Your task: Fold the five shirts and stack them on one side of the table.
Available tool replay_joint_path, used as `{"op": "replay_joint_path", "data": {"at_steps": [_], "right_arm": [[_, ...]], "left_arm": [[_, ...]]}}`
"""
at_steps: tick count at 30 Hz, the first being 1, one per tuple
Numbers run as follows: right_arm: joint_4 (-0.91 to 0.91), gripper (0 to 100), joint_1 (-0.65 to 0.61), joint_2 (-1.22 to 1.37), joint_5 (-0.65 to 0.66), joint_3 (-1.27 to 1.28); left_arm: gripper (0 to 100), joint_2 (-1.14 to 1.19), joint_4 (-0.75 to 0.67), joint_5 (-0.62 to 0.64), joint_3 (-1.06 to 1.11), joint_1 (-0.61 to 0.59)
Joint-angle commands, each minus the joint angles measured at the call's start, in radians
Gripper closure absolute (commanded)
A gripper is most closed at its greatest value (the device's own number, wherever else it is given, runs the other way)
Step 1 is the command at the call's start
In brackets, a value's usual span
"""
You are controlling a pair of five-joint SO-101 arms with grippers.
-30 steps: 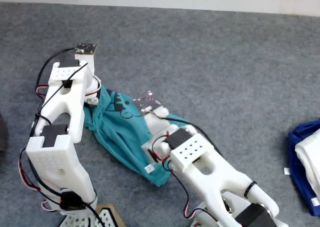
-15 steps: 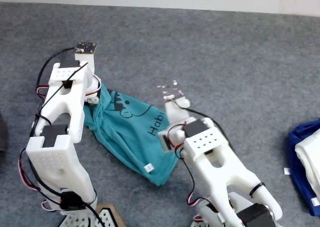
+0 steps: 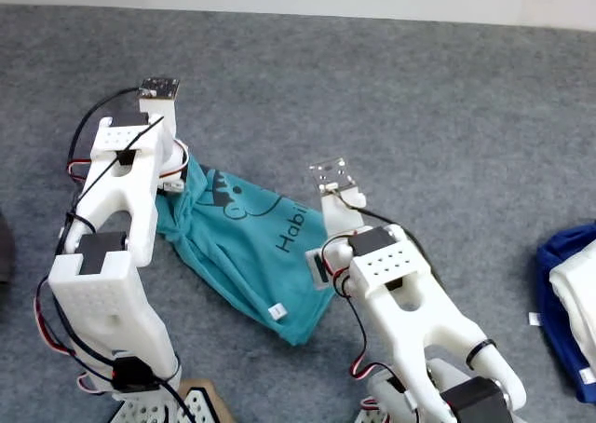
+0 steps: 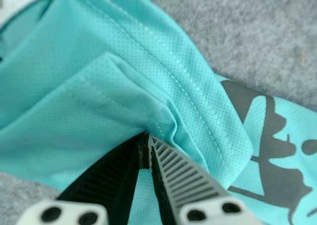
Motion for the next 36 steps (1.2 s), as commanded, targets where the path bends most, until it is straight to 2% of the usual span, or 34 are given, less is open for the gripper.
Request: {"op": "replay_joint_path", "data": {"at_steps": [1, 7, 11, 16, 23, 27, 36], "right_arm": [[-0.008, 84.9, 0.038, -0.008, -0.006, -0.004], [0.012, 84.9, 0.11, -0.007, 0.041, 0.004], [0.015, 84.9, 0.113, -0.005, 0.043, 0.015], [-0.016, 84.9, 0.033, -0.004, 0.038, 0.031], [-0.074, 84.9, -0.016, -0.004, 0.035, 0.074], [-0.077, 84.9, -0.068, -0.004, -0.009, 0.073], [-0.077, 84.9, -0.097, -0.004, -0.012, 0.073]], "left_arm": [[99, -0.007, -0.029, -0.012, -0.005, 0.008], [99, -0.007, -0.031, -0.012, -0.007, 0.008], [99, -0.007, -0.031, -0.012, -0.007, 0.012], [99, -0.005, -0.031, -0.012, -0.007, 0.01], [99, -0.005, -0.031, -0.012, -0.008, 0.007], [99, -0.005, -0.031, -0.012, -0.01, 0.007], [99, -0.005, -0.031, -0.012, -0.012, 0.007]]}}
